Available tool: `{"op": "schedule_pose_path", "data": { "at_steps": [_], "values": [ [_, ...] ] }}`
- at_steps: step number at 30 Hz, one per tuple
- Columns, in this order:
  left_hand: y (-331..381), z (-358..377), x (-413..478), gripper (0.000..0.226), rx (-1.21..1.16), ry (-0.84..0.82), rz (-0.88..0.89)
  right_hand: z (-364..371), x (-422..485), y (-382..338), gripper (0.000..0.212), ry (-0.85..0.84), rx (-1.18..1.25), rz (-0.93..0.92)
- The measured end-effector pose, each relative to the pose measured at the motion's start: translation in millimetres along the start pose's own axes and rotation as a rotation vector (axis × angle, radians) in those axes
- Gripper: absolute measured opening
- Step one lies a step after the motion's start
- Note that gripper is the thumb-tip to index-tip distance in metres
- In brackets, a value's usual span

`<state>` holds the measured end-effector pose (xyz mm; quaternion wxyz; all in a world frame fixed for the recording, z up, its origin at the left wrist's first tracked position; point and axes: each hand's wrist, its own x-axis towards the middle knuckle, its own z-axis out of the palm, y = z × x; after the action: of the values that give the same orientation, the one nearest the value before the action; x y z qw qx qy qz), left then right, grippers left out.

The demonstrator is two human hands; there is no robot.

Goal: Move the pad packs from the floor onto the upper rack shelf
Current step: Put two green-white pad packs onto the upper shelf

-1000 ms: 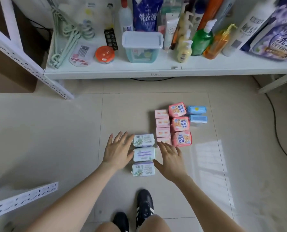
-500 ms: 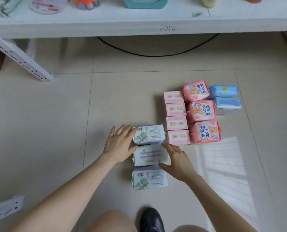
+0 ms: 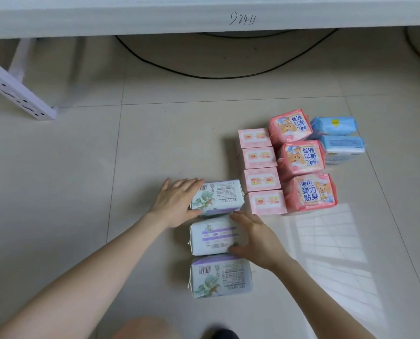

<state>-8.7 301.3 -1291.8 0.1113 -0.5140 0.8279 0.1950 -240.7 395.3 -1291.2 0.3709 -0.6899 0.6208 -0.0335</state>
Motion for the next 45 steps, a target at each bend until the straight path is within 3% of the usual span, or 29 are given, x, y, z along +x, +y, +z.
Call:
{"op": "schedule_pose_path", "data": {
  "at_steps": [5, 12, 22, 32, 45],
  "values": [
    [2, 0, 16, 0.088, -0.083, -0.005, 0.011, 6, 11, -2, 0.084, -0.032, 0.046, -0.005],
    [2, 9, 26, 0.077, -0.475, 0.073, -0.068, 9, 26, -3, 0.077, -0.014, 0.027, -0.061],
    [-20, -13, 2, 0.060, -0.615, 0.232, -0.219, -26, 28, -22, 0.066, 0.059, 0.015, -0.027],
    [-15, -135, -58, 0.055, -0.663, 0.313, -0.336, -120, -14, -88, 0.064, 0.070, 0.122, 0.022],
    [15, -364, -169, 0.060, -0.653, 0.347, -0.393, -305, -111, -231, 0.068, 0.079, 0.229, 0.078]
  ]
}}
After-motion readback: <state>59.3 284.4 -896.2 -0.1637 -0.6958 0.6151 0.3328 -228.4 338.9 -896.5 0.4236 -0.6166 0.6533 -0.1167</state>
